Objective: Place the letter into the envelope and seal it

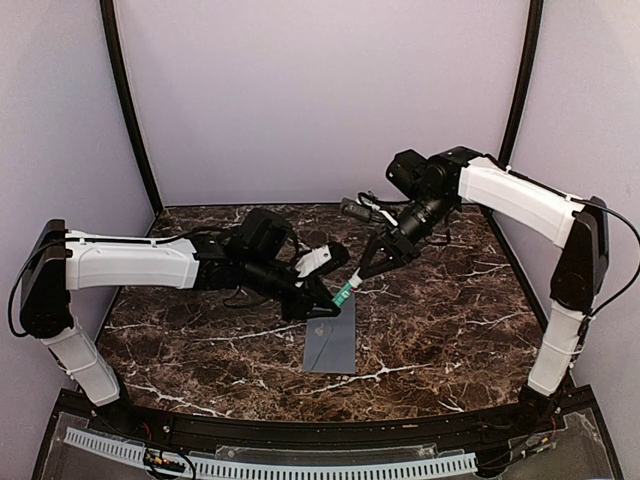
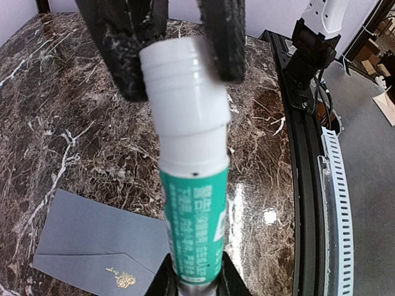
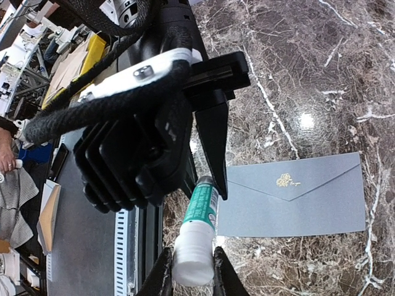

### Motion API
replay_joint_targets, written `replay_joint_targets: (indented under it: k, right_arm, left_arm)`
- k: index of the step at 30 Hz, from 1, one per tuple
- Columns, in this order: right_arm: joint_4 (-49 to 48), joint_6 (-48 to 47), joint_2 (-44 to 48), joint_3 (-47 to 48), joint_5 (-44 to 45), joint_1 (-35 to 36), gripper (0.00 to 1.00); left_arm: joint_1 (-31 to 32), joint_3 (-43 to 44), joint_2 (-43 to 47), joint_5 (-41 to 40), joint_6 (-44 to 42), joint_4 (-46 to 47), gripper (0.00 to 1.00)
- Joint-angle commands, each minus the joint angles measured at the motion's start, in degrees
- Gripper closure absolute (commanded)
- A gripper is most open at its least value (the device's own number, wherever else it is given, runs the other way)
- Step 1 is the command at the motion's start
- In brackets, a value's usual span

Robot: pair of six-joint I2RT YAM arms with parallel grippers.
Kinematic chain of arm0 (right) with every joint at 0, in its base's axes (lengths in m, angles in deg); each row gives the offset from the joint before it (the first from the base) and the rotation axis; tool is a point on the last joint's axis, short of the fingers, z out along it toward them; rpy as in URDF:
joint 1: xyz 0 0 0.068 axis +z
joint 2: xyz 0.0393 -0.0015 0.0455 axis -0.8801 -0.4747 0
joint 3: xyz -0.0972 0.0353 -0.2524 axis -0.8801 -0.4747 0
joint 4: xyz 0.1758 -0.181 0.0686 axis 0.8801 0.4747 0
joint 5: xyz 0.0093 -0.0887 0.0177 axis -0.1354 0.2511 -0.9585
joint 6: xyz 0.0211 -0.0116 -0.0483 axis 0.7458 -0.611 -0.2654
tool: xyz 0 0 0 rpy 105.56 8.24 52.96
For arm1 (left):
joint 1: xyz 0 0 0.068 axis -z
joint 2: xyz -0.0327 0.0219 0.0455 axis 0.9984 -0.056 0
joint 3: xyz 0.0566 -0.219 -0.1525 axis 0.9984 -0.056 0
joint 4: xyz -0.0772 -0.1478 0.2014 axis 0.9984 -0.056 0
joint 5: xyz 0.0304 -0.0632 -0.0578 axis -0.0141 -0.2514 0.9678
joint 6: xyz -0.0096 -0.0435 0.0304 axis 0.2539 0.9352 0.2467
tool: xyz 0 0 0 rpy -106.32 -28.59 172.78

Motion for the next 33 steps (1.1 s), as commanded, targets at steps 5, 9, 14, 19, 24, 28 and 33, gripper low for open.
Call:
replay_joint_targets:
  k: [5, 9, 14, 19, 24, 28, 33]
  right_arm:
    - [-4.3, 2.1, 2.1, -1.6, 7.2, 3.8, 0.82]
    - [-4.5, 2.4, 1.0, -1.7, 6.3, 5.3, 0.82]
    - [-3.0, 3.7, -2.5, -0.3, -0.2, 5.6, 0.83]
    - [-4.7, 6.0, -4.5, -1.1, -2.8, 6.4, 0.85]
    - [-8.6, 13.5, -4.9, -2.1, 3.7, 6.9, 0.88]
    - [-9.9, 18.9, -5.5, -1.9, 7.6, 7.0, 0.88]
    - [-10.0, 20.0, -6.0, -0.3, 13.6, 6.9, 0.77]
  left_arm:
    - [0.1, 0.3, 4.4, 3.7, 4.0, 6.1, 0.90]
    - [0.1, -0.9, 5.7, 4.2, 4.7, 9.0, 0.90]
    - [0.1, -2.3, 7.2, 2.5, 4.9, 11.3, 0.90]
    - [0.1, -5.3, 9.5, -0.7, 4.8, 16.7, 0.86]
    - [0.0, -5.3, 9.0, -2.0, 5.2, 17.9, 0.85]
    - [0.0, -4.1, 7.9, -6.3, 6.7, 16.3, 0.85]
    - [0.0, -4.3, 7.4, -8.1, 7.7, 16.2, 0.85]
